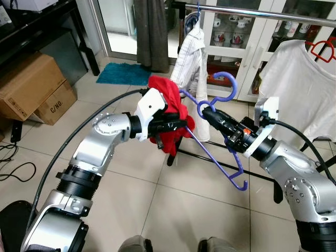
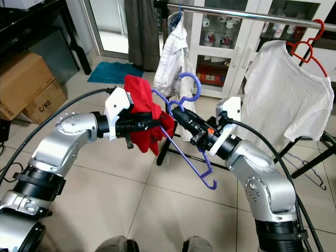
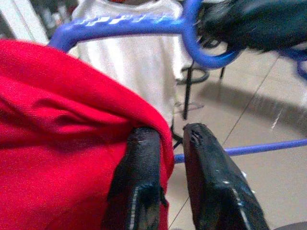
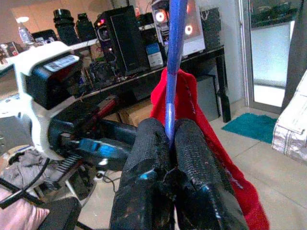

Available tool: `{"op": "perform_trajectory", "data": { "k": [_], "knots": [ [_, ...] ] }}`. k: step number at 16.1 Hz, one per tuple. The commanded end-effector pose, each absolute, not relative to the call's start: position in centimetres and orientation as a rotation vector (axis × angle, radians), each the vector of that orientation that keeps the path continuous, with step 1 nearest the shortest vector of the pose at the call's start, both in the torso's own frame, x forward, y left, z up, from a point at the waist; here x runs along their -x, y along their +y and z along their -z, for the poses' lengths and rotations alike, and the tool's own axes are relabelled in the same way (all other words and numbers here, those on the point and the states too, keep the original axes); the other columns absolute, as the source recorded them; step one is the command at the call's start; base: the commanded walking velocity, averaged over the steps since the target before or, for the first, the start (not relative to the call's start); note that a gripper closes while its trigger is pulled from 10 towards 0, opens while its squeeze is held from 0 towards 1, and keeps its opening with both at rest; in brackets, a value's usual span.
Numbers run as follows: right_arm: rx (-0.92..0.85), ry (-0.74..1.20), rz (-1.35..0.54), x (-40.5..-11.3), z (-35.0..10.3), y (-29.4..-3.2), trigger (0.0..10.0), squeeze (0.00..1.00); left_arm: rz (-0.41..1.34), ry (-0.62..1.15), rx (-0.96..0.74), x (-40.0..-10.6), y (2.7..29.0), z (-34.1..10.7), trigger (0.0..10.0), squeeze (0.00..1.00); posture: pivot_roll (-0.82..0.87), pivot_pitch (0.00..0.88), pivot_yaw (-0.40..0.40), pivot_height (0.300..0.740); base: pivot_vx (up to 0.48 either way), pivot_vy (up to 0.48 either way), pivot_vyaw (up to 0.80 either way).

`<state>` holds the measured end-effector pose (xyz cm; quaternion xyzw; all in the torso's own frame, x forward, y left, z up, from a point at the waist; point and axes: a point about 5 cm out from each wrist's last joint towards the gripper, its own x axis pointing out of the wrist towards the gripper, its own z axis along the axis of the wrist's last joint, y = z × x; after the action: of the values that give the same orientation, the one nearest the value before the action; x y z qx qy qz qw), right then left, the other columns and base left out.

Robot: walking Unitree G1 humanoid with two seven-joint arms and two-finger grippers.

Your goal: Hang hanger

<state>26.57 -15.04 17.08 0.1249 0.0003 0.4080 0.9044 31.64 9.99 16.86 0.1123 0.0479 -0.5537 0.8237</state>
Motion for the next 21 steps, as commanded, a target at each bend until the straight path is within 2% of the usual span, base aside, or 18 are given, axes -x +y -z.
{"op": "perform_trajectory", "data": {
  "k": [1, 4, 6, 10, 11, 13, 15, 17, 21],
  "knots": [
    [-0.264, -0.051, -0.845, -26.8, -18.3, -15.2, 0.0, 0.00, 1.208, 0.096, -0.221, -31.2, 10.1, -17.2, 10.0, 1.00, -0.17, 0.000, 0.066, 0.740, 0.000, 0.000, 0.00],
    [-0.274, -0.058, -0.841, -26.9, -18.6, -15.7, 0.0, 0.00, 1.220, 0.102, -0.214, -30.5, 10.8, -17.3, 10.0, 1.00, -0.16, 0.000, 0.066, 0.740, 0.000, 0.000, 0.00],
    [-0.277, -0.058, -0.830, -26.8, -18.8, -16.6, 0.0, 0.00, 1.099, 0.075, -0.233, -30.9, 13.2, -18.1, 10.0, 1.00, -0.16, 0.000, 0.067, 0.740, 0.000, 0.000, 0.00],
    [-0.245, -0.041, -0.803, -26.9, -18.8, -17.5, 0.0, 0.00, 1.048, 0.038, -0.215, -31.2, 15.7, -19.7, 10.0, 1.00, -0.16, 0.000, 0.068, 0.740, 0.000, 0.000, 0.00],
    [-0.239, -0.037, -0.799, -26.9, -18.8, -17.8, 0.0, 0.00, 0.983, 0.016, -0.242, -31.8, 17.2, -20.6, 10.0, 1.00, -0.16, 0.000, 0.069, 0.740, 0.000, 0.000, 0.00],
    [-0.234, -0.033, -0.801, -26.8, -18.8, -17.9, 0.0, 0.00, 0.911, -0.021, -0.250, -32.5, 18.4, -21.5, 10.0, 1.00, -0.16, 0.000, 0.071, 0.740, 0.000, 0.000, 0.00],
    [-0.193, -0.015, -0.803, -26.6, -18.7, -18.3, 0.0, 0.00, 0.749, -0.055, -0.292, -33.5, 20.7, -22.5, 10.0, 1.00, -0.15, 0.000, 0.075, 0.740, 0.000, 0.000, 0.00],
    [-0.134, 0.011, -0.786, -26.6, -18.6, -18.8, 0.0, 0.00, 0.763, -0.037, -0.290, -33.5, 20.8, -22.2, 10.0, 1.00, -0.15, 0.000, 0.078, 0.740, 0.000, 0.000, 0.00],
    [-0.143, -0.018, -0.757, -26.6, -19.6, -19.2, 0.0, 0.00, 0.862, -0.007, -0.160, -32.6, 17.6, -19.6, 10.0, 1.00, -0.15, 0.000, 0.085, 0.740, 0.000, 0.000, 0.00]
  ]
}}
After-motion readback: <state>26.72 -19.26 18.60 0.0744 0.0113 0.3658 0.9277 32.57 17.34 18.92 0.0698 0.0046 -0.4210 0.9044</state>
